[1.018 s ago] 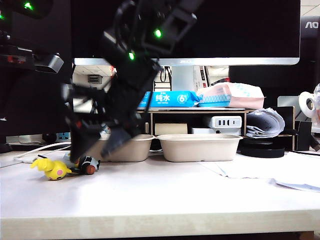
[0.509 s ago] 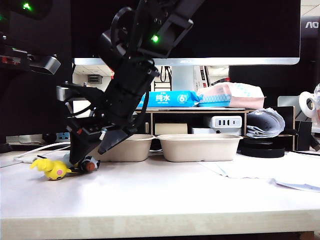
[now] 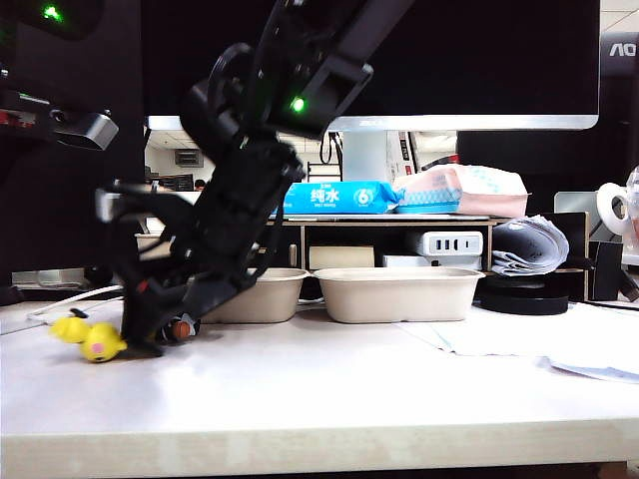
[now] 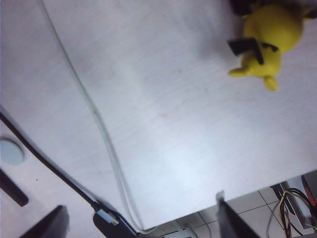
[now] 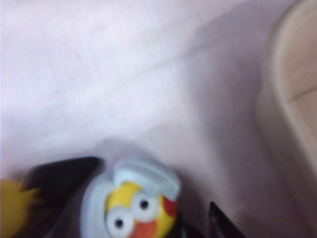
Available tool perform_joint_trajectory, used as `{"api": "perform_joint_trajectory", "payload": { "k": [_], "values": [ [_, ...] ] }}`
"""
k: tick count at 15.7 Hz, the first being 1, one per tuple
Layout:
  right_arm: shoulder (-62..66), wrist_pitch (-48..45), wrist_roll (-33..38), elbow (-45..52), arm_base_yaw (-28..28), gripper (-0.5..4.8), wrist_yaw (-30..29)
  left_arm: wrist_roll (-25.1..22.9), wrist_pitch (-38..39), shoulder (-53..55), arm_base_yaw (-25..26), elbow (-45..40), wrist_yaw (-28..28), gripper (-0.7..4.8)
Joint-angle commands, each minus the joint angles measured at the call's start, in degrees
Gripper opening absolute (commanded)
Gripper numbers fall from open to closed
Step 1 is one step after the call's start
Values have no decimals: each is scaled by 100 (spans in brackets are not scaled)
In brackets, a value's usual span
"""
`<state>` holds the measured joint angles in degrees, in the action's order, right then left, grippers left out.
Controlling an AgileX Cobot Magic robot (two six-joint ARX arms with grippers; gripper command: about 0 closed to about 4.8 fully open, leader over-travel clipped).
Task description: Put the dolls with similar sizes into the same paper box, while dolls with different sizes go into separate paper boxes.
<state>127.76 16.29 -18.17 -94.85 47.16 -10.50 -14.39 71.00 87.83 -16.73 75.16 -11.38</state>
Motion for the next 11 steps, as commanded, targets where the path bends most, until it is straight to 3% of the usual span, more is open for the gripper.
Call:
{"api": "perform_joint_trajectory", "payload": {
  "k": [1, 4, 9, 11],
  "values": [
    [61, 13, 37, -17, 90, 178, -20, -17, 72, -35, 9, 9, -20, 398],
    [28, -24, 129, -22, 79, 115, 48, -15, 109, -35, 9, 9, -20, 398],
    [-247, 160, 363, -420, -2, 112, 55, 120, 116, -35, 9, 7, 37, 398],
    [-302, 374, 361, -955, -129, 112, 138, 133, 81, -35, 9, 7, 356, 398]
  ]
}}
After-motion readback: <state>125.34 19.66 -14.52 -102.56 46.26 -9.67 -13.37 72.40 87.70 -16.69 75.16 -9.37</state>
